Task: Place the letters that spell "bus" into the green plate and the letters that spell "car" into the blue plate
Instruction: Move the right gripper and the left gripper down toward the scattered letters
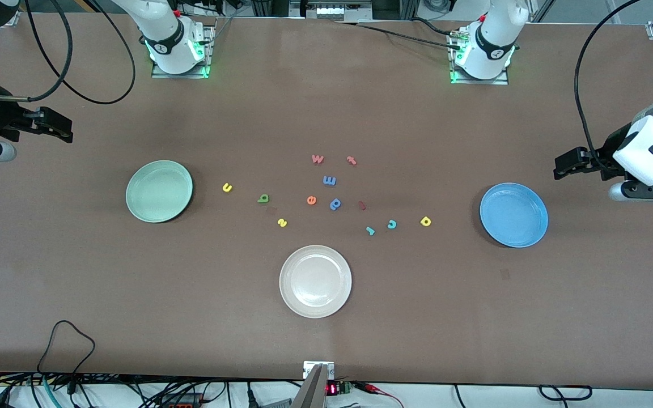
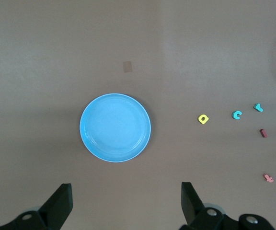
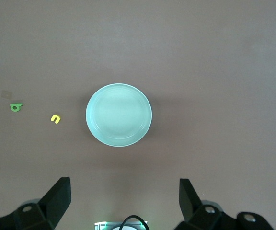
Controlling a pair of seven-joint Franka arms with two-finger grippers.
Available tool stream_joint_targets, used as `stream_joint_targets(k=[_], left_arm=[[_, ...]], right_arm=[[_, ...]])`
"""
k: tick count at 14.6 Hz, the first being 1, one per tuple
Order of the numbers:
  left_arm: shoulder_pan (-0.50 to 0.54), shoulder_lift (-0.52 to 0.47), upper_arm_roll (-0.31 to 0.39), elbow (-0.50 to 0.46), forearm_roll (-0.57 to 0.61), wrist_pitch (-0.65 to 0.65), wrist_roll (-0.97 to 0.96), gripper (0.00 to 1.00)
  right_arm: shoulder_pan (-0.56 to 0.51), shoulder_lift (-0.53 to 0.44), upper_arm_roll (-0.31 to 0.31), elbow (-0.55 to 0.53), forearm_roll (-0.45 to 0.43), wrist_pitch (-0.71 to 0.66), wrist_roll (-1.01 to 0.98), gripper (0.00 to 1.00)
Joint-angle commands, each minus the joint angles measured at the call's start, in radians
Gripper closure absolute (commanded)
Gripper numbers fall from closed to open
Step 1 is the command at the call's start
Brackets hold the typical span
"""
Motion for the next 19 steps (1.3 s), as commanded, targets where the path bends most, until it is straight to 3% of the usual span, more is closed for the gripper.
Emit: stream_joint_targets(k=[1,10,17,19], left_arm=[[-0.003,-0.003,0.004,0.018,-0.003,-0.023,0.019,0.00],[0.009,0.018,0.009,0.018,-0.010,-0.024,0.016,0.00],[-0.041,0.196,0.004,0.032,-0.013,-0.015,0.017,0.00],[-0.086,0.242,0.003,0.035,-0.009,0.051,0.022,0.00]], right_arm=[[-0.001,-0.008,0.006,-0.005,-0.010,0.003,0.011,0.00],[-0.002,-0.008,0.006,-0.005,0.030,-0.005,0.011,0.00],[-0.011,0.024,0.003,0.003,0.084,0.001,0.008,0.00],[-0.007,0.049,0.003,0.003,0.084,0.001,0.002,0.00]])
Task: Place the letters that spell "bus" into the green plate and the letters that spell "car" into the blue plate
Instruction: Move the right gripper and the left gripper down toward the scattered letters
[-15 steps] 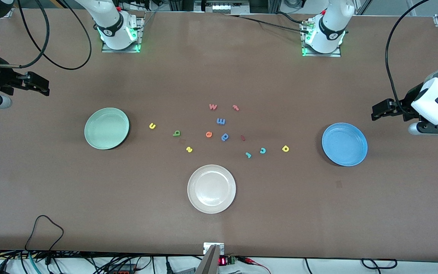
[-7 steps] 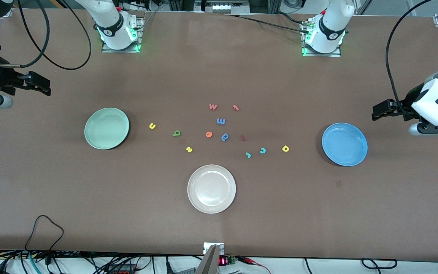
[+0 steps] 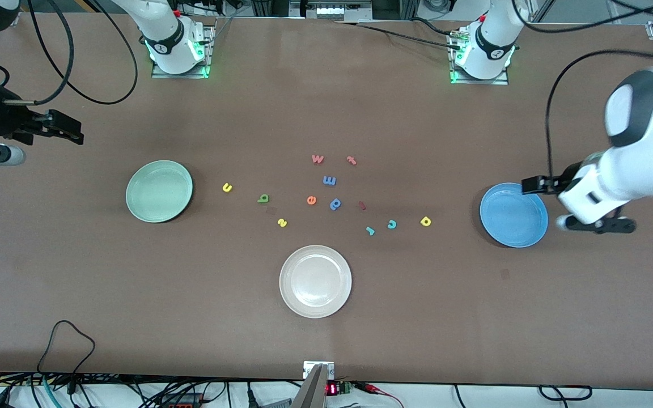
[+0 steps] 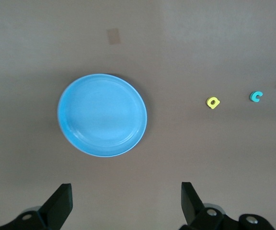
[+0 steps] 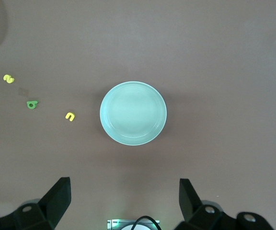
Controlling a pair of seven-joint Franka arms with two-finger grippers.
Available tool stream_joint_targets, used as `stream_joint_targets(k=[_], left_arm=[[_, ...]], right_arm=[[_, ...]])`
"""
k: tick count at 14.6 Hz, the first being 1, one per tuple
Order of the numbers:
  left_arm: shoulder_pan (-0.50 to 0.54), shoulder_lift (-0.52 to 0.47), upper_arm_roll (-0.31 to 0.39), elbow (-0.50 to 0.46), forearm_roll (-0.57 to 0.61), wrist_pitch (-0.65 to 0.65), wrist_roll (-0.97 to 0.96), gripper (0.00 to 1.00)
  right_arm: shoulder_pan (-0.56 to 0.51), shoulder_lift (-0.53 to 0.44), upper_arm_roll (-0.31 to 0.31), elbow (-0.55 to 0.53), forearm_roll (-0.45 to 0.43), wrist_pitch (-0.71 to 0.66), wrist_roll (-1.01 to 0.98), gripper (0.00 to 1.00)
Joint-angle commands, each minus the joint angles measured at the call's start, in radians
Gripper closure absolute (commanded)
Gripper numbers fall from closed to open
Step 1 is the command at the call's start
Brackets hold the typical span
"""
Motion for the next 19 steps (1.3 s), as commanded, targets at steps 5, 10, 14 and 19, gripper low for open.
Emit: stream_joint_targets(k=[5,10,14,19], left_arm=[[-0.219,0.177,0.008,0.033,-0.005,0.208,-0.080,0.00],[-0.308,0.312,0.005,0.039,-0.039,0.351,-0.192,0.15],[-0.374,0.406,0.005,0.102,-0.067,0.426,-0.318,0.27],[-0.393,0.484,0.006,0.150,-0.062,0.434,-0.323,0.34]], right_arm=[[0.020,0.128,0.007,0.002,0.016,-0.006,-0.032,0.00],[0.114,0.185,0.007,-0.095,0.025,0.116,-0.005,0.00],[0.146,0.143,0.011,-0.374,0.074,0.444,0.084,0.00],[0.160,0.140,0.120,-0.591,0.074,0.742,0.414,0.00]])
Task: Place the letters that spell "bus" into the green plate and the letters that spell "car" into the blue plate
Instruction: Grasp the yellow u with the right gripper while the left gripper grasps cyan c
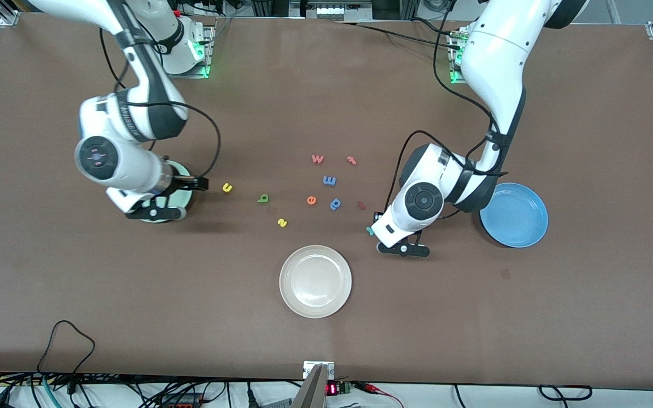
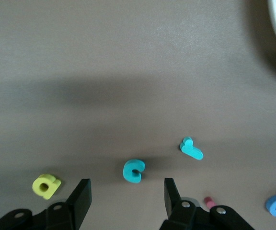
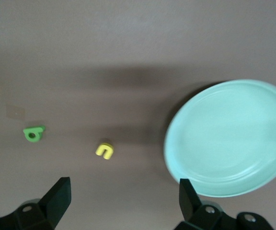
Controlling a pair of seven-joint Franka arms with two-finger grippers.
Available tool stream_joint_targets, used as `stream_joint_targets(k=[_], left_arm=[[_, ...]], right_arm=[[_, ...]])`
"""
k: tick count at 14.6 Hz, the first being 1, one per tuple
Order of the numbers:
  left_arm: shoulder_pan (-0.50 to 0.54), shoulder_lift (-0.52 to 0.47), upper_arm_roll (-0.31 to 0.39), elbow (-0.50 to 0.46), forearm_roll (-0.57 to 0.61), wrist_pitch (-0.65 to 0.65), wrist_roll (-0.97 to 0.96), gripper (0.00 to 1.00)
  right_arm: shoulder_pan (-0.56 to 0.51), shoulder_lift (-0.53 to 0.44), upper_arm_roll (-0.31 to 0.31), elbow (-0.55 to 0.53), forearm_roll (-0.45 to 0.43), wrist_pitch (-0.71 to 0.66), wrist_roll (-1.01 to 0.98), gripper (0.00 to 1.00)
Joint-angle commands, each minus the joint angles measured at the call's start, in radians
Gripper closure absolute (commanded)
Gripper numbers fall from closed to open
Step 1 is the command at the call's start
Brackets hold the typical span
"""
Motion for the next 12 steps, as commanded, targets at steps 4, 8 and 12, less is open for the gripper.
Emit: stream_joint_targets(k=[4,8,12], left_arm=[[0.001,0.066,0.014,0.048,-0.009,0.018,0.012,0.39],[-0.002,0.081,0.014,0.050,-0.016,0.020,0.010,0.40],[-0.004,0.083,0.012,0.048,-0.012,0.020,0.012,0.40]], right_arm=[[0.049,-0.032,0.028,-0.192,0.005,0.271,0.266,0.00],[0.050,0.020,0.028,-0.190,0.005,0.300,0.402,0.00],[0.058,0.063,0.027,-0.189,0.003,0.352,0.493,0.09]])
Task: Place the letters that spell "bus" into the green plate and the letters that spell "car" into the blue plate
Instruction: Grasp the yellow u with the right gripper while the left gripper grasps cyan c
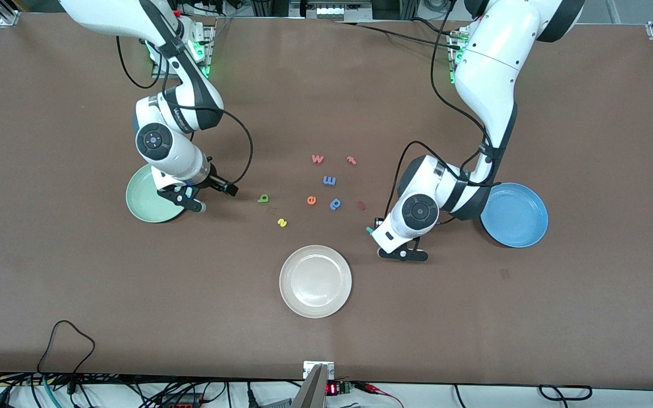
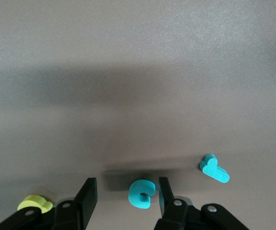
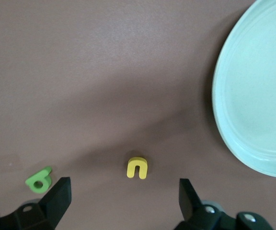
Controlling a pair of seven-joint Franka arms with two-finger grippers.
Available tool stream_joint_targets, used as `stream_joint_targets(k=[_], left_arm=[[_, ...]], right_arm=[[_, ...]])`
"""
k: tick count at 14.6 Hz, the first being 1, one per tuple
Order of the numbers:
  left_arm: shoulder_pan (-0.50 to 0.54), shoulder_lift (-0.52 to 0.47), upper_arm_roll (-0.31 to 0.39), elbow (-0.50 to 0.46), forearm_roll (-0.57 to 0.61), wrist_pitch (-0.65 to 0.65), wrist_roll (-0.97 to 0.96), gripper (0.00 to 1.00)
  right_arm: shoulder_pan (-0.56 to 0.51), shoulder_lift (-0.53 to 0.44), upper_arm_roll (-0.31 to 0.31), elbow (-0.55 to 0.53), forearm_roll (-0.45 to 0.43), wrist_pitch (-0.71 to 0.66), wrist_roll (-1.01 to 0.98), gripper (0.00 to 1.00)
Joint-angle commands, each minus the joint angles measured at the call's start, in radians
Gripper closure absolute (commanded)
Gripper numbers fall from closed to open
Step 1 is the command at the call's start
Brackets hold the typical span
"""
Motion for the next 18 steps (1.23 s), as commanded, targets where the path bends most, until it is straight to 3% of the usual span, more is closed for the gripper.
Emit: stream_joint_targets(k=[1,5,8,14,18], left_arm=[[-0.007,0.021,0.006,0.033,-0.013,-0.004,0.010,0.41],[-0.008,0.036,0.001,0.033,-0.013,-0.004,0.010,0.44],[-0.010,0.042,0.001,0.033,-0.013,-0.004,0.010,0.46],[-0.007,0.036,0.001,0.033,-0.012,-0.006,0.012,0.75],[0.010,-0.002,0.003,0.030,-0.015,-0.017,0.012,0.80]], right_arm=[[0.008,0.021,0.000,-0.005,0.003,0.023,0.039,0.16],[0.028,0.050,-0.001,-0.005,0.003,0.033,0.054,0.41],[0.028,0.079,-0.001,-0.007,0.002,0.048,0.054,0.41],[0.025,0.092,-0.006,-0.010,0.000,0.046,0.054,0.41],[0.025,0.102,-0.006,-0.010,0.000,0.056,0.056,0.41]])
